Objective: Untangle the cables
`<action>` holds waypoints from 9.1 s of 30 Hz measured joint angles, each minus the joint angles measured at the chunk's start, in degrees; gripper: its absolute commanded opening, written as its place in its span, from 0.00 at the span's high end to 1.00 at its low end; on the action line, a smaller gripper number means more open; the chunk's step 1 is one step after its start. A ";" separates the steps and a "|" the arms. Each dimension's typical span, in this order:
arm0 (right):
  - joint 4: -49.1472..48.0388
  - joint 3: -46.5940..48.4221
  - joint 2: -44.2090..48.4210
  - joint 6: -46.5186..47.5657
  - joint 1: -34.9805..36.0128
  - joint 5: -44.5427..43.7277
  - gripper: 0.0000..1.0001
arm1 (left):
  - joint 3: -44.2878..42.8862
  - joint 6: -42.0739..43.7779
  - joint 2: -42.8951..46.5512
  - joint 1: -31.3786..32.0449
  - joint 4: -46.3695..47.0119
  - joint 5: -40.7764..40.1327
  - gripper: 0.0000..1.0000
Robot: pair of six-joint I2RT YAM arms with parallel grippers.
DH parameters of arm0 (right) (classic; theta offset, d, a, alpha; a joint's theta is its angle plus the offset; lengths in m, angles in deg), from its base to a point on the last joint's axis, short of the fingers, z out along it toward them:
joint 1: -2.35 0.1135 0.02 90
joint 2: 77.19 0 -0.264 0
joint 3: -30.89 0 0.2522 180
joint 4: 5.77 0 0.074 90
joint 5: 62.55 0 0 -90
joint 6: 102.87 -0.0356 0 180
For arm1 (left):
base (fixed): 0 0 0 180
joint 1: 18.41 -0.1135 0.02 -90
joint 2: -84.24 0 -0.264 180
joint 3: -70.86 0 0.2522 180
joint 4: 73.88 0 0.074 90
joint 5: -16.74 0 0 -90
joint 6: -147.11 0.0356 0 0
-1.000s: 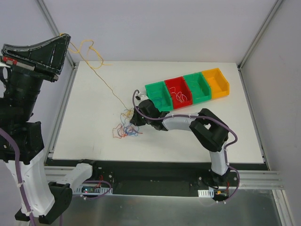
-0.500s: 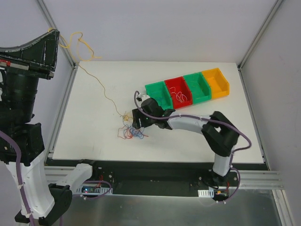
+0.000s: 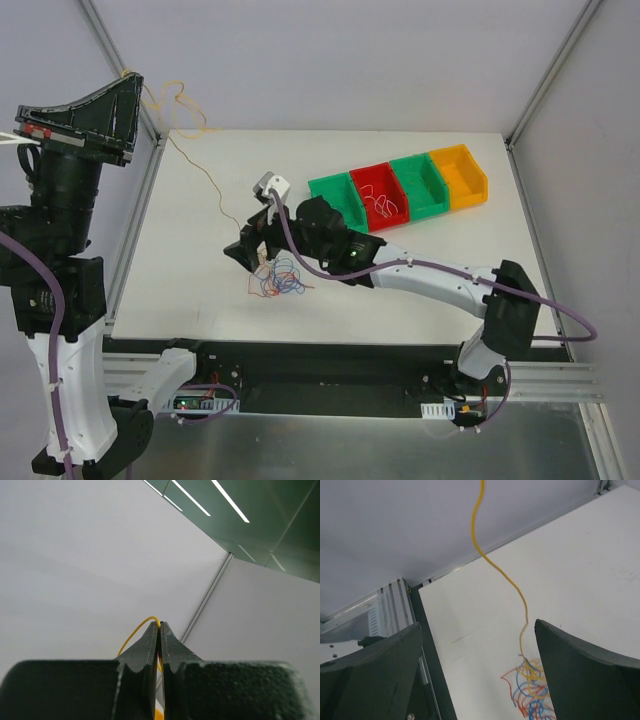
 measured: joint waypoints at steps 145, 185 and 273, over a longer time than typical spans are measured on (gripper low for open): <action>25.92 -10.40 11.26 -3.72 -8.00 -2.05 0.09 | 6.99 8.13 6.84 7.13 -17.03 10.47 1.00; -0.83 -17.18 13.42 -27.17 -2.25 3.32 0.32 | 24.24 -2.73 9.11 7.13 -8.48 16.37 1.00; 61.79 -36.09 57.79 -30.29 -22.18 -29.70 1.00 | 25.86 21.40 -55.28 48.43 9.22 8.07 0.27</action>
